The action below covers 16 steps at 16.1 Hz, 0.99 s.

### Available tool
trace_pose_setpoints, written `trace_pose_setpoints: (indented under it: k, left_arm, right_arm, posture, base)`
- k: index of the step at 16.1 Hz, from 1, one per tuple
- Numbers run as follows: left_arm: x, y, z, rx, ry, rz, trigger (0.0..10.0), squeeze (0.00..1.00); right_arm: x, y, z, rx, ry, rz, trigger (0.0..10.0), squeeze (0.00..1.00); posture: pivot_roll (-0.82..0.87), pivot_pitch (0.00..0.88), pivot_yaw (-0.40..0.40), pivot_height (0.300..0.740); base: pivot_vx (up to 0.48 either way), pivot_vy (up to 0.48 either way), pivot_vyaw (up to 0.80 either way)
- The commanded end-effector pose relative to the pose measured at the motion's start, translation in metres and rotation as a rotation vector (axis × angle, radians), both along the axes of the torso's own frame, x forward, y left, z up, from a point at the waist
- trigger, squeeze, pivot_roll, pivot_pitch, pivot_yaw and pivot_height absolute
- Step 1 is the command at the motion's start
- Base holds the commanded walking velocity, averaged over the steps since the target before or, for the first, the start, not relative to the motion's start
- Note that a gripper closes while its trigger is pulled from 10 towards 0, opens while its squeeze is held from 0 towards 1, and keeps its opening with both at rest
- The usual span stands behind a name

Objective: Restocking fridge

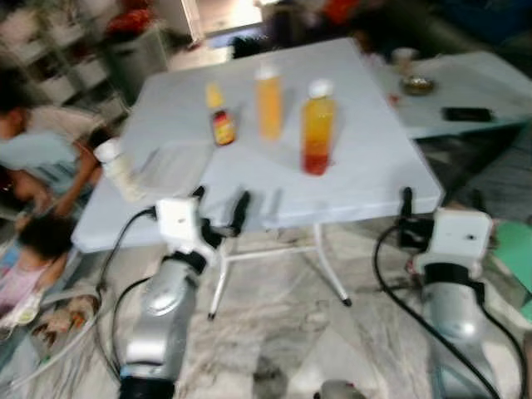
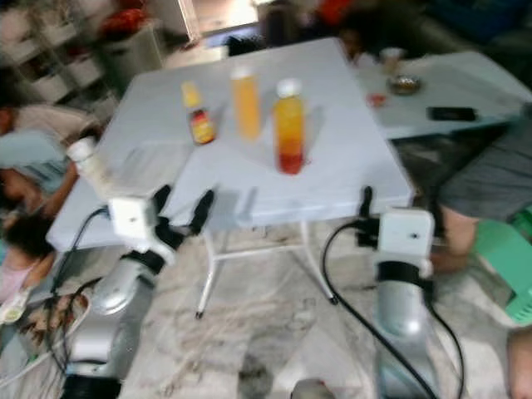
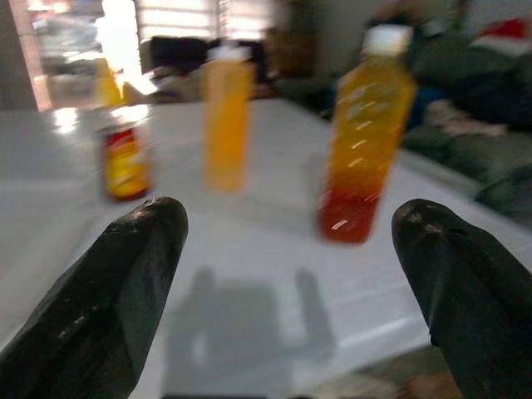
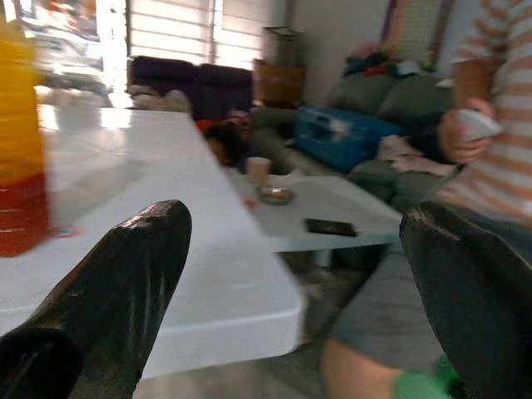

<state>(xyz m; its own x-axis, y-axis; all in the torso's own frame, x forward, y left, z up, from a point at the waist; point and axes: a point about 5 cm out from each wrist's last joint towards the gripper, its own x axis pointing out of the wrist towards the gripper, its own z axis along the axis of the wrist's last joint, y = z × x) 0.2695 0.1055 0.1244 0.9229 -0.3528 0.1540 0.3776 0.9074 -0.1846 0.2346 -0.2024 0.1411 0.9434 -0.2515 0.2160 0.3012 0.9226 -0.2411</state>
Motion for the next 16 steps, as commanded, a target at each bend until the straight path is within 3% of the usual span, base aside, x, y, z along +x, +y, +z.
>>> trace_pose_setpoints:
  k: [1,6,11,16]
  left_arm:
    - [-0.001,0.012,-0.001,0.022,0.007,0.033,10.0,0.00]
    - [0.001,0.011,-0.002,0.033,0.014,0.033,10.0,0.00]
    - [0.005,0.016,-0.001,0.081,0.016,0.083,10.0,0.00]
    - [-0.003,0.017,-0.005,0.106,0.008,0.045,10.0,0.00]
  right_arm:
    - [0.002,0.010,0.003,0.018,-0.016,0.032,10.0,0.00]
    - [0.006,0.012,0.009,0.005,-0.035,0.042,10.0,0.00]
    - [0.021,0.016,0.027,-0.026,-0.094,0.079,10.0,0.00]
    - [0.025,0.014,0.033,-0.016,-0.121,0.047,10.0,0.00]
  posture:
    - [-0.16,0.058,0.162,0.740]
    - [-0.16,0.063,0.163,0.740]
    - [-0.14,0.080,0.166,0.740]
    - [-0.13,0.084,0.171,0.740]
  base:
    - [0.292,0.000,-0.80]
    - [0.000,0.000,-0.09]
    - [0.000,0.000,0.00]
    - [0.055,0.000,0.75]
